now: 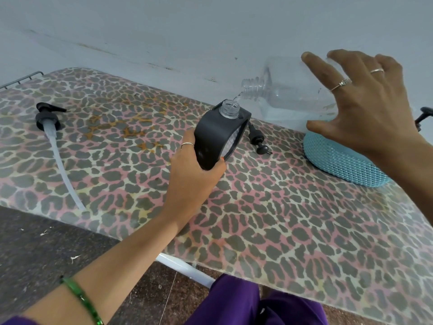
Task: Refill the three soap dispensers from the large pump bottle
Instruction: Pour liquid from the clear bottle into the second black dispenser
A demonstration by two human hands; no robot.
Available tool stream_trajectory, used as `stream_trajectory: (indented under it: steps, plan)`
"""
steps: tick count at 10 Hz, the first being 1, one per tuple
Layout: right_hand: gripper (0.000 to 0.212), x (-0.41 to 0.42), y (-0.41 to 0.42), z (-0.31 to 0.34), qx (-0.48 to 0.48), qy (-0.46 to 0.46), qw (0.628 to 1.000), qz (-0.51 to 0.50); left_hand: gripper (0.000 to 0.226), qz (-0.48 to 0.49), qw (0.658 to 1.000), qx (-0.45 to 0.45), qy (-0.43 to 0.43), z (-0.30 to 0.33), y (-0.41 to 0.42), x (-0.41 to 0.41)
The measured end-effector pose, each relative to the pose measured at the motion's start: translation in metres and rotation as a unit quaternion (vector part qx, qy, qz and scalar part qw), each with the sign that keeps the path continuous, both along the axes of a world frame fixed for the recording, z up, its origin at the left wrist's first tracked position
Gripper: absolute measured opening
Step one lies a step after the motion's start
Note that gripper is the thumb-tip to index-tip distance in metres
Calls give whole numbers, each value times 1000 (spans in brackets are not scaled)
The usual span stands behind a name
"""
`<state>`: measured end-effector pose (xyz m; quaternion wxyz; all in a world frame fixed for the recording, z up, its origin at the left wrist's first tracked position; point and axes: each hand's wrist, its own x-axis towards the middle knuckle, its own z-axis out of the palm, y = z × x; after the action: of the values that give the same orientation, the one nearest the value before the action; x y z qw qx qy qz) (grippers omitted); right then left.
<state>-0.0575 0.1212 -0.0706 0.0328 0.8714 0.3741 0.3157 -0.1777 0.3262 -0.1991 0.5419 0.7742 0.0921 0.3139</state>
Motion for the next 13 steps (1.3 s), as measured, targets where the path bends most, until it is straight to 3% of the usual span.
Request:
stream_trajectory:
  steps: [13]
  plan:
    - [98,1,-8,7,-8,-3,1000,-6,38,-28,998,-46,13,2,1,1]
